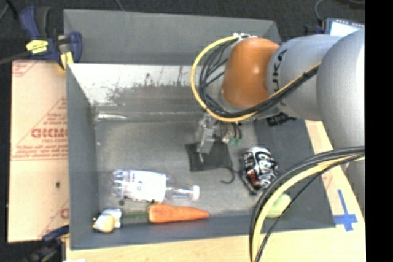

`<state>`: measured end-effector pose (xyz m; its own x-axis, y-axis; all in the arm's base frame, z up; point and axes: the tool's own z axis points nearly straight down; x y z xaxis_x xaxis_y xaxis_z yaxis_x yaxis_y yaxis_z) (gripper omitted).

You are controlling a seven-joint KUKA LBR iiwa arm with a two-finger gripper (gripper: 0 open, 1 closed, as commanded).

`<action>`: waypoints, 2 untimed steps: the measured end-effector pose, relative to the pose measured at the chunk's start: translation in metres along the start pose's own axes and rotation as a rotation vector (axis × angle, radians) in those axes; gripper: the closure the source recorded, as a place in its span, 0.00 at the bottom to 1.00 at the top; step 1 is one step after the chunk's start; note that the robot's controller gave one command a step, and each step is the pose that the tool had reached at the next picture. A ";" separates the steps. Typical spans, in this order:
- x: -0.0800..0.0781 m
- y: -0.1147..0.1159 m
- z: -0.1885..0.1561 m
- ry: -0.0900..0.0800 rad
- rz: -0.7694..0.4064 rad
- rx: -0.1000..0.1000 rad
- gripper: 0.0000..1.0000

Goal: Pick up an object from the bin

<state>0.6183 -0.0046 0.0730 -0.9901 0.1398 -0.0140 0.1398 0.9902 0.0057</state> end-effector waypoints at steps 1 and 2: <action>-0.007 -0.002 -0.028 0.000 0.010 -0.001 1.00; -0.006 -0.005 -0.059 -0.005 0.011 -0.001 1.00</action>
Offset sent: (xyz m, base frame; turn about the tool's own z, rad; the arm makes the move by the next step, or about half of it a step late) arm 0.0028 -0.0064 0.0599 0.0105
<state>0.6228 -0.0106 0.1322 -0.9884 0.1509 -0.0187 0.1508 0.9885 0.0073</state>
